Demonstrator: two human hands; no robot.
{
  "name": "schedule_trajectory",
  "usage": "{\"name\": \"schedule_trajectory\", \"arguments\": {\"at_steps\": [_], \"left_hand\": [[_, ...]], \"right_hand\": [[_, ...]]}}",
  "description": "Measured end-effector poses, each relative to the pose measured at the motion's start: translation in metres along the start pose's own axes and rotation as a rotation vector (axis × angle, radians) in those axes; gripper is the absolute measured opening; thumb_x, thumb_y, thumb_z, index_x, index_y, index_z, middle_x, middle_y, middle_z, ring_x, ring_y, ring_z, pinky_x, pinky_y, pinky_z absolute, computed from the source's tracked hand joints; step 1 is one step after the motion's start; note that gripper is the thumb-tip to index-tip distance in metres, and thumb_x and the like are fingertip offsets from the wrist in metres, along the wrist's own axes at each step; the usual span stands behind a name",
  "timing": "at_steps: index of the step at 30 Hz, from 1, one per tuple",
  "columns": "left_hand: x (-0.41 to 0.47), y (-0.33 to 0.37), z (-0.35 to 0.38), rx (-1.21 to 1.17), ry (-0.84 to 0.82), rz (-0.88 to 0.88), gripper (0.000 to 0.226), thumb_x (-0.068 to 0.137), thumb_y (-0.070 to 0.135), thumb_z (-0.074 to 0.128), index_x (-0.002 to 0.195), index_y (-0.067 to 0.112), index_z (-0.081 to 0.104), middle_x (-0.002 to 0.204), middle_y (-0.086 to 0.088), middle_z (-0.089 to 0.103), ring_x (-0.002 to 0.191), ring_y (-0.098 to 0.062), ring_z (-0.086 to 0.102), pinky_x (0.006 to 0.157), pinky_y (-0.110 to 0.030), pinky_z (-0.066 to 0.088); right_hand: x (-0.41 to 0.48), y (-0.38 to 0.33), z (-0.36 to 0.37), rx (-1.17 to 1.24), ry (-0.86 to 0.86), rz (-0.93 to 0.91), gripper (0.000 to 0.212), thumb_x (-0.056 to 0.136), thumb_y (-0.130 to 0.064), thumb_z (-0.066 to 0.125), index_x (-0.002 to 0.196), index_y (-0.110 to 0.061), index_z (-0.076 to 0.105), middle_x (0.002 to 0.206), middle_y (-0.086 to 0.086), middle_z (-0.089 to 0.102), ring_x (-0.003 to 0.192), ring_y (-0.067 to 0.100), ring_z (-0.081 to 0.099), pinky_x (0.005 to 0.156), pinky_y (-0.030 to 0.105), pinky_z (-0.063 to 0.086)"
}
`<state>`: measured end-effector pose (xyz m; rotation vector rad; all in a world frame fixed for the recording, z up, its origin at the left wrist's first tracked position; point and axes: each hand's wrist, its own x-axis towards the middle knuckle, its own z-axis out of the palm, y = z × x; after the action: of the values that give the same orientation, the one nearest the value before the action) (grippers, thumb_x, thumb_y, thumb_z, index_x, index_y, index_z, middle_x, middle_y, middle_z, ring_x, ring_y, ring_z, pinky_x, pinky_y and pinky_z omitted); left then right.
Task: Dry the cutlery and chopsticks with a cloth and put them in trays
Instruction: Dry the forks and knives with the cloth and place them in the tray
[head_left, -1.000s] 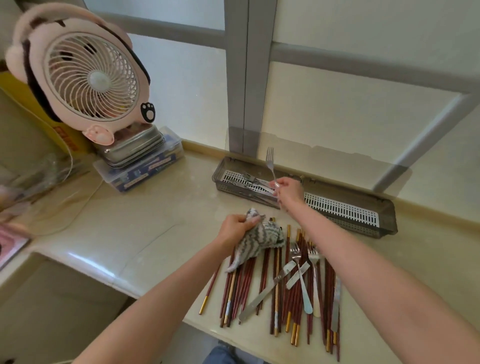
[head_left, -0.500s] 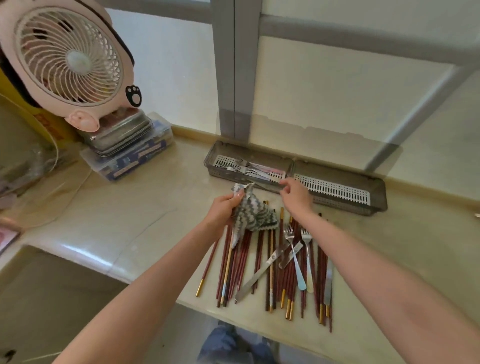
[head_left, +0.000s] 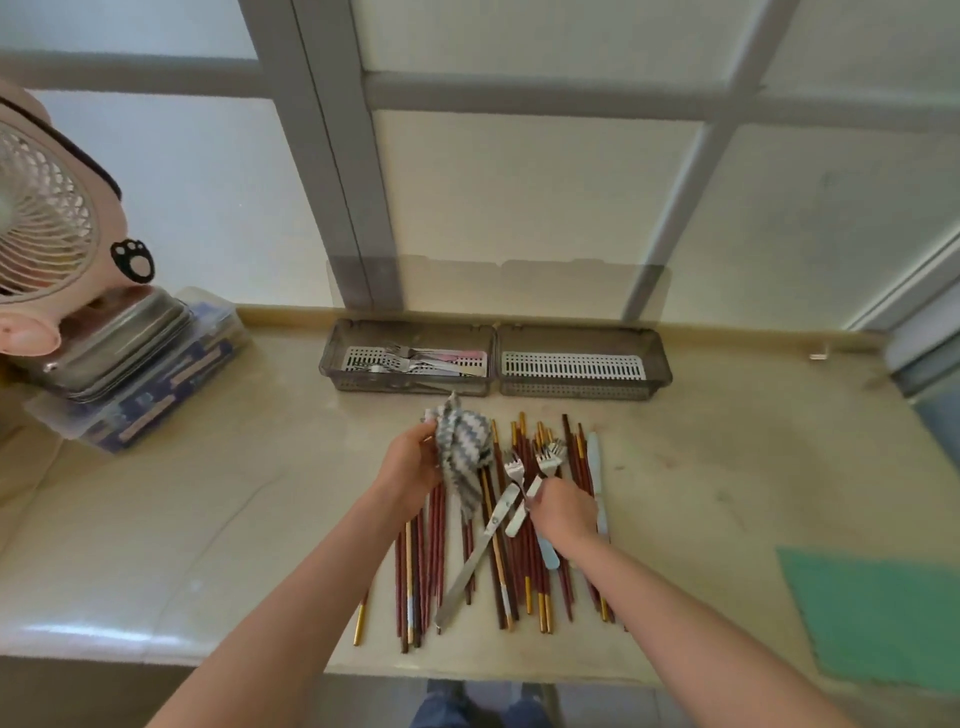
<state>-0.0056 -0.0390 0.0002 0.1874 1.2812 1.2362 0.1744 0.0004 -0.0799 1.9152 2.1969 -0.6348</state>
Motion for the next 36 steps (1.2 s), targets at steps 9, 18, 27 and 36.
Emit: {"name": "schedule_trajectory", "arguments": {"at_steps": [9, 18, 27, 36], "left_hand": [[0.007, -0.004, -0.013, -0.659, -0.054, -0.184, 0.031, 0.066, 0.005, 0.034, 0.089, -0.002, 0.052, 0.075, -0.017, 0.064, 0.078, -0.023, 0.056, 0.053, -0.031, 0.057], [0.012, 0.001, -0.013, -0.666, -0.291, -0.038, 0.091, 0.026, -0.009, 0.091, 0.109, -0.001, 0.054, 0.093, -0.02, 0.068, 0.078, -0.025, 0.07, 0.068, -0.034, 0.06], [-0.002, 0.019, 0.002, -0.406, -0.361, 0.09, 0.049, 0.074, 0.043, 0.061, 0.11, 0.009, 0.064, 0.101, -0.012, 0.071, 0.088, -0.023, 0.07, 0.066, -0.033, 0.057], [0.003, 0.036, 0.003, -0.095, -0.237, 0.246, 0.031, 0.086, -0.001, 0.05, 0.117, 0.002, 0.051, 0.101, -0.014, 0.061, 0.082, -0.02, 0.062, 0.07, -0.028, 0.056]], "right_hand": [[-0.002, 0.004, -0.02, 0.387, 0.169, 0.036, 0.008, 0.092, -0.02, 0.055, 0.085, -0.019, 0.051, 0.076, -0.002, 0.063, 0.064, 0.015, 0.059, 0.052, 0.029, 0.043], [-0.015, -0.035, -0.066, 0.966, 0.459, -0.297, 0.014, 0.088, -0.003, 0.061, 0.078, -0.009, 0.054, 0.073, 0.004, 0.057, 0.068, 0.015, 0.055, 0.065, 0.018, 0.046], [-0.029, -0.076, -0.079, 1.071, 0.402, -0.381, 0.008, 0.085, -0.002, 0.065, 0.083, -0.009, 0.062, 0.079, 0.001, 0.063, 0.074, 0.012, 0.061, 0.07, 0.018, 0.051], [-0.033, -0.091, -0.073, 0.993, 0.42, -0.379, 0.013, 0.083, 0.0, 0.066, 0.075, -0.009, 0.061, 0.073, 0.004, 0.063, 0.07, 0.018, 0.062, 0.066, 0.029, 0.054]]}}
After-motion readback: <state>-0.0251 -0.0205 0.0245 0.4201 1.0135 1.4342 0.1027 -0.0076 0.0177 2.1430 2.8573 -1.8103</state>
